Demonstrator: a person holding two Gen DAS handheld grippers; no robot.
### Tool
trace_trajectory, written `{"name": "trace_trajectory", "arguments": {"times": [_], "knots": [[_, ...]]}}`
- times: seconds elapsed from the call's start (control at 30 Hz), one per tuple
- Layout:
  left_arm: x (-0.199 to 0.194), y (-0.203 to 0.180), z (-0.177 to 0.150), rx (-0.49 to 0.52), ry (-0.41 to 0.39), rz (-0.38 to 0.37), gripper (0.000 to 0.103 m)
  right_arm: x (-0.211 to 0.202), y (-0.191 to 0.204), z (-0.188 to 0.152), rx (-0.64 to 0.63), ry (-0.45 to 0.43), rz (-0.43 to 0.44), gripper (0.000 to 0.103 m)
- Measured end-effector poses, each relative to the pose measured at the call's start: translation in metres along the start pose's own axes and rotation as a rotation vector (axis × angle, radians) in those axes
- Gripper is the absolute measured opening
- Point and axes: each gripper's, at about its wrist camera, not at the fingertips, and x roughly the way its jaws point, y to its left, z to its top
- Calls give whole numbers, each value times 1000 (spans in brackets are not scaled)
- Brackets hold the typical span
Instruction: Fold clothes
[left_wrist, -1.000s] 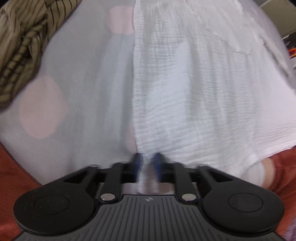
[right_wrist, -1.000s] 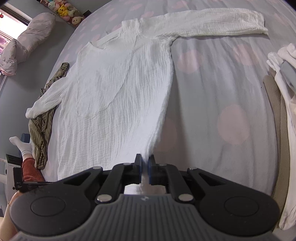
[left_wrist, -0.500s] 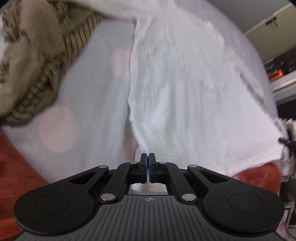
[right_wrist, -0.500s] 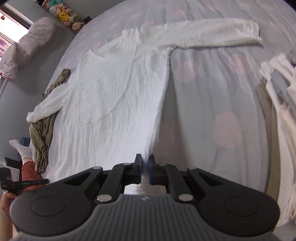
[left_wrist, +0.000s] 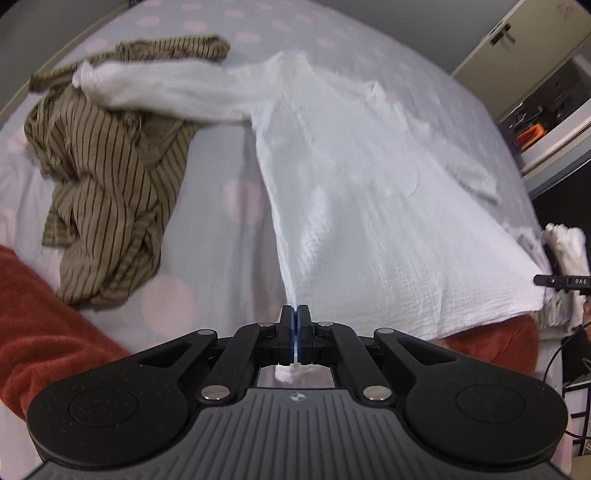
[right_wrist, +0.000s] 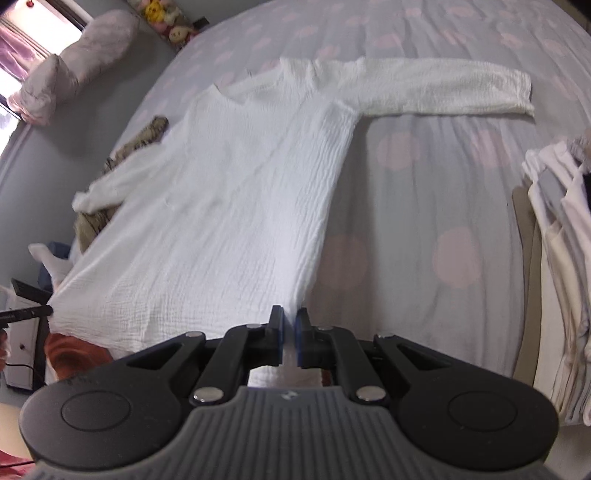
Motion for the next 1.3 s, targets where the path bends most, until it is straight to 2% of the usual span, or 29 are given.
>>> {"name": "trace_trajectory", "arguments": {"times": [0.2,0.37,0.47,0.5,0.57,0.63,0.77,0.87,0.97,1.1,1.2,1.3], "knots": [[57,29,-11,-51,103,42,0,50,-25,-10,66,72,-16,7],[84,43,-14,-76,160,65,0,78,-37,-16,91,107,-30,8],[86,48,-13,-90,165,57,0,82,-37,-18,83,105,-39,17],[84,49,-12,-93,159,53,1,81,-38,-18,81,96,-44,26],[76,53,-7,-99,125,56,1,76,-38,-17,64,64,-62,35],[65,59,2,-103,79,57,3,70,-37,-13,30,3,-96,36],[36,80,32,-151,-50,74,13,62,-39,-4,22,-153,-151,39],[15,100,62,-173,-162,116,20,67,-42,2,10,-234,-196,40],[2,116,96,-168,-270,188,24,76,-43,5,-30,-277,-228,43],[-1,146,140,-196,-360,269,27,88,-49,2,-3,-299,-203,44],[2,169,167,-234,-401,284,30,85,-61,1,66,-332,-167,44],[12,187,188,-293,-436,267,31,85,-70,0,131,-353,-166,44]]}}
